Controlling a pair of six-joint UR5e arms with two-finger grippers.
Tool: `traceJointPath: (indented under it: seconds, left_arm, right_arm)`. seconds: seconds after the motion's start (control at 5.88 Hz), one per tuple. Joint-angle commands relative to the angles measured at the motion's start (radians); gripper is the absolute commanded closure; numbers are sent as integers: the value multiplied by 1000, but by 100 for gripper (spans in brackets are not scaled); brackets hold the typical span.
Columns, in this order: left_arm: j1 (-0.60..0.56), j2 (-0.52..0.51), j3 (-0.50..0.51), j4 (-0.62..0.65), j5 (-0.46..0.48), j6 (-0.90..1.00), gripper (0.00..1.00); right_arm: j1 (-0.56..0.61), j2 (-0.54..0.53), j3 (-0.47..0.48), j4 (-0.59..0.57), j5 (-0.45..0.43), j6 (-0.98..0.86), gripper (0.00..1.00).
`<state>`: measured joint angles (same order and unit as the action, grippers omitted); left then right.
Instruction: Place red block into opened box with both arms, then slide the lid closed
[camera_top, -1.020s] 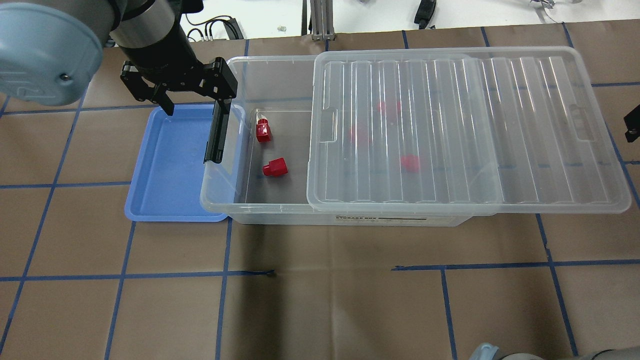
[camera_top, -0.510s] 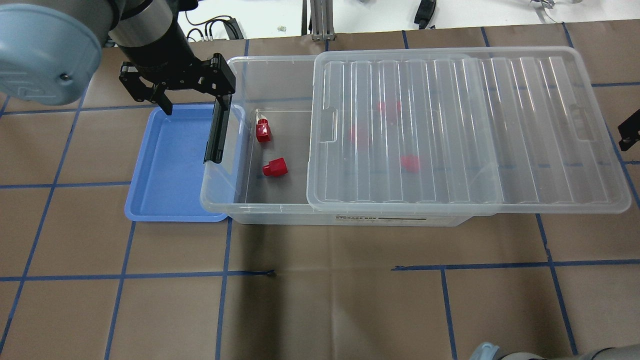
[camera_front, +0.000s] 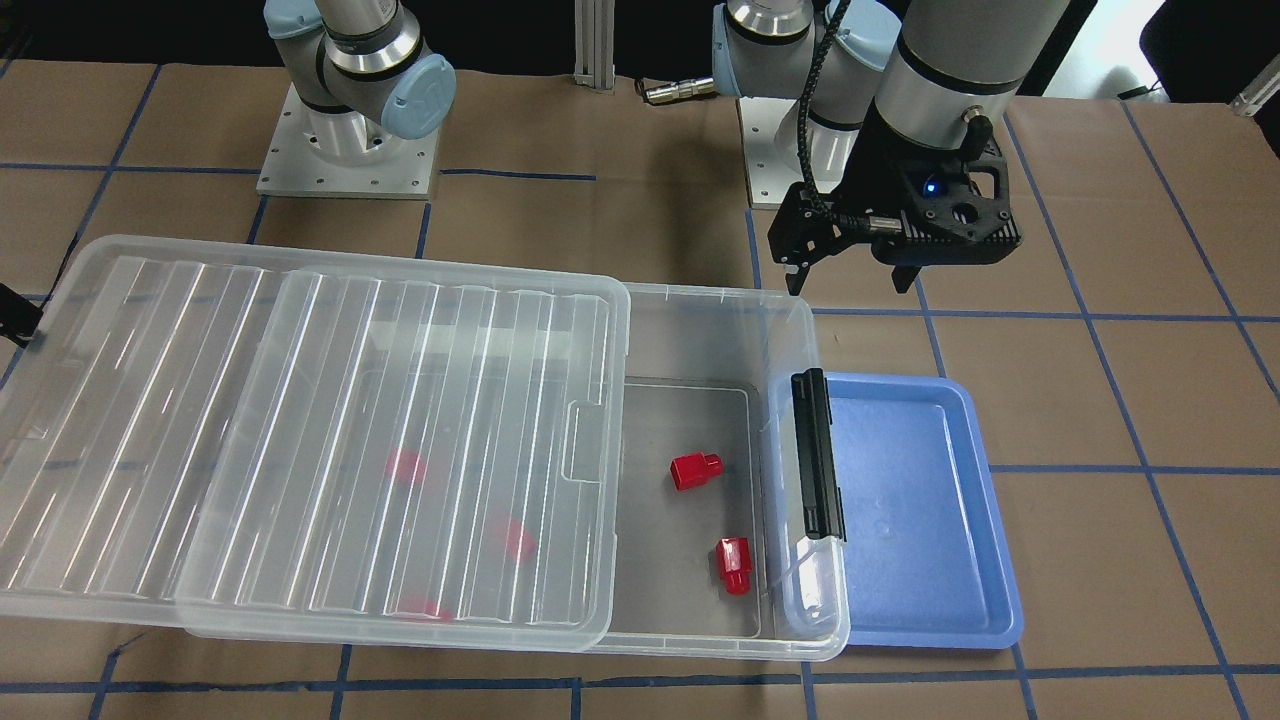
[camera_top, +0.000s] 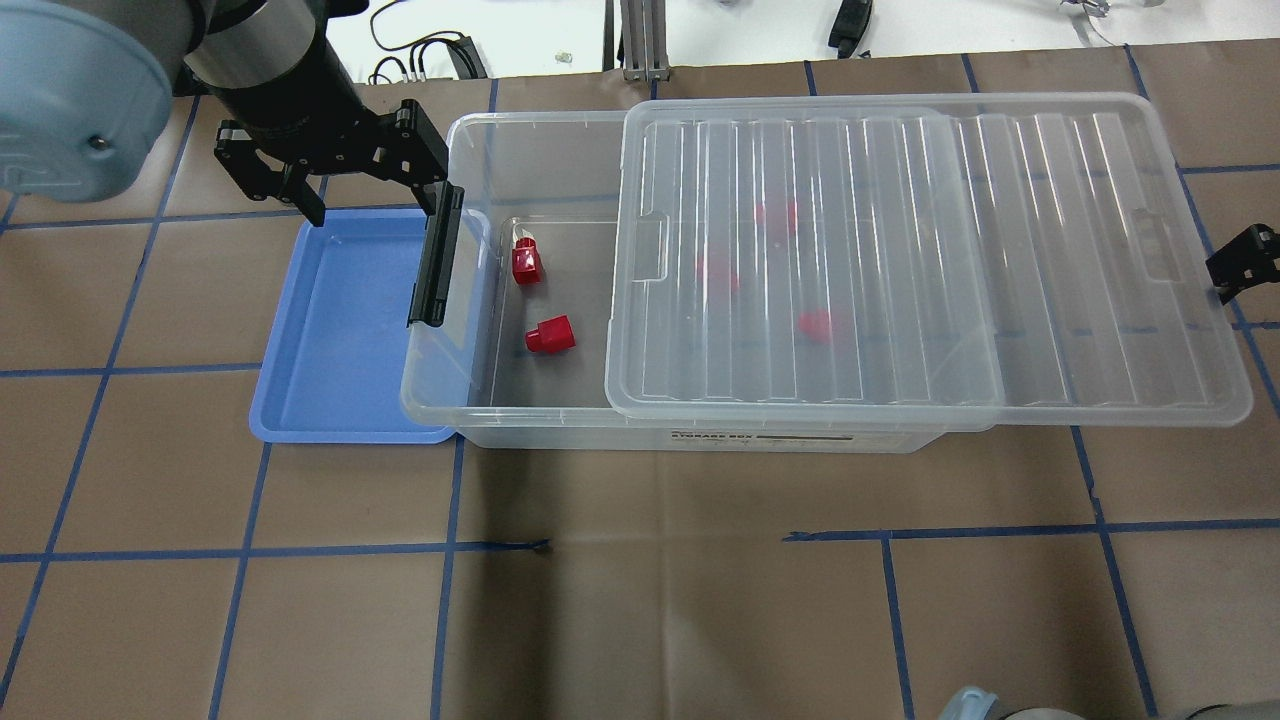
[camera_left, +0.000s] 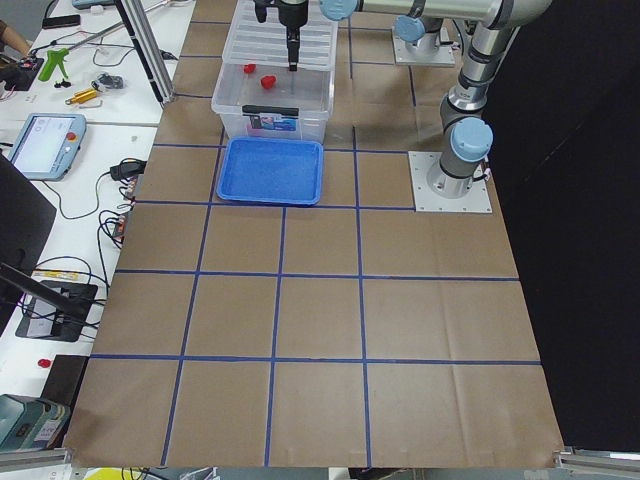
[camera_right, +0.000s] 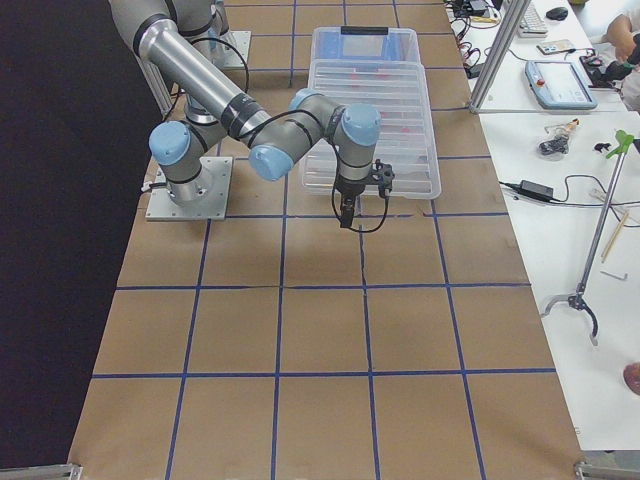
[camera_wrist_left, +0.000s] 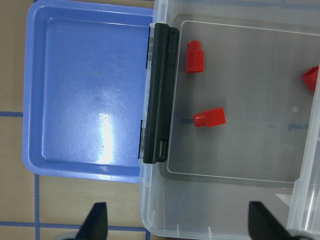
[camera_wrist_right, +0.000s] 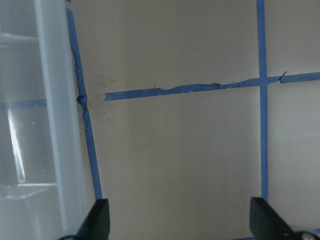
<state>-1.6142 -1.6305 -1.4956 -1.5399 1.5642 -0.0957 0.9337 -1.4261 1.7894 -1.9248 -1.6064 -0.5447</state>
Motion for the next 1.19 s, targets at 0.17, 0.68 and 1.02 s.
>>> traceJointPath:
  seconds: [0.17,0.68,1.02]
  left_arm:
    - [0,0,-3,1,-3,4,2]
    - [3,-2,-3,3,-1,4,2]
    - [2,-6,-2,4,-1,4,2]
  right_arm:
    - [33,-2,4,6,25,2,0]
    - [51,-57,71,6,78,25,0]
    - [115,-57,71,4,77,29,0]
